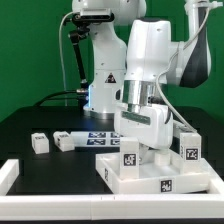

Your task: Assemble square table

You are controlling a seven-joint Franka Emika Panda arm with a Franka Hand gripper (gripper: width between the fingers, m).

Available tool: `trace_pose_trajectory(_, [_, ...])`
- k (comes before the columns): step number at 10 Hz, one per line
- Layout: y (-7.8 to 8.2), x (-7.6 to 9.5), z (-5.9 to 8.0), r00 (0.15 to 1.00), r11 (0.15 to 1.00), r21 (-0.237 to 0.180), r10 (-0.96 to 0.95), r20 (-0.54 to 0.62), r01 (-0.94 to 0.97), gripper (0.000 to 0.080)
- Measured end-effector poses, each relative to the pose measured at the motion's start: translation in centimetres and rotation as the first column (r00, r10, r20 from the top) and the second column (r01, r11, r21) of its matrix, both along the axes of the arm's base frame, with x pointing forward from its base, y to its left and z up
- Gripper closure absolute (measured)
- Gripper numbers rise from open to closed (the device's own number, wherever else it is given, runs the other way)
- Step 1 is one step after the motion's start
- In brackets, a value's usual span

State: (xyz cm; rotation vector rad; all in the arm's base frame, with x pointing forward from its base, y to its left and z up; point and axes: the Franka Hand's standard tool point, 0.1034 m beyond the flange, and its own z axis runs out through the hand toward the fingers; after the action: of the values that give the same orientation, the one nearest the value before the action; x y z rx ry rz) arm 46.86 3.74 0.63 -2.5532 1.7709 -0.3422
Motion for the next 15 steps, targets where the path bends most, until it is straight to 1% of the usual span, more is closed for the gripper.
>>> trace_pose_trajectory(1, [-0.5,0.1,0.1,0.999,0.999,-0.015,0.043,-0.004,-0.043,0.0741])
trace_pose_trajectory(2, [-1.3,0.3,0.2,0.993,0.992,-0.04,0.122,-0.009,-0.122,0.0741])
trace_pose_trajectory(3, [-3.0,0.1,0.2,0.97,0.968,-0.071,0.24,-0.038,-0.243,0.0738])
trace_pose_trajectory(4, [-3.5,0.1,0.1,0.951,0.947,-0.089,0.304,-0.056,-0.309,0.0738])
trace_pose_trajectory(5, [-3.8,0.1,0.0,0.942,0.937,-0.102,0.33,-0.065,-0.335,0.0738])
trace_pose_trajectory(6, [-4.3,0.1,0.1,0.927,0.921,-0.114,0.367,-0.076,-0.373,0.0737])
trace_pose_trajectory(7, [-4.5,0.1,0.1,0.914,0.906,-0.121,0.398,-0.084,-0.406,0.0738])
trace_pose_trajectory(8, [-5.1,0.4,0.2,0.875,0.864,-0.142,0.473,-0.101,-0.484,0.0738])
trace_pose_trajectory(9, [-6.0,1.0,0.5,0.799,0.778,-0.183,0.588,-0.124,-0.601,0.0738])
trace_pose_trajectory(10, [-6.6,1.7,0.9,0.709,0.676,-0.219,0.689,-0.15,-0.703,0.0737])
trace_pose_trajectory(11, [-6.9,2.3,1.2,0.646,0.605,-0.24,0.745,-0.167,-0.759,0.0737])
trace_pose_trajectory(14, [-6.9,2.6,1.5,0.547,0.495,-0.253,0.812,-0.206,-0.831,0.0737])
trace_pose_trajectory(15, [-7.1,3.1,1.7,0.483,0.433,-0.237,0.845,-0.228,-0.87,0.0736])
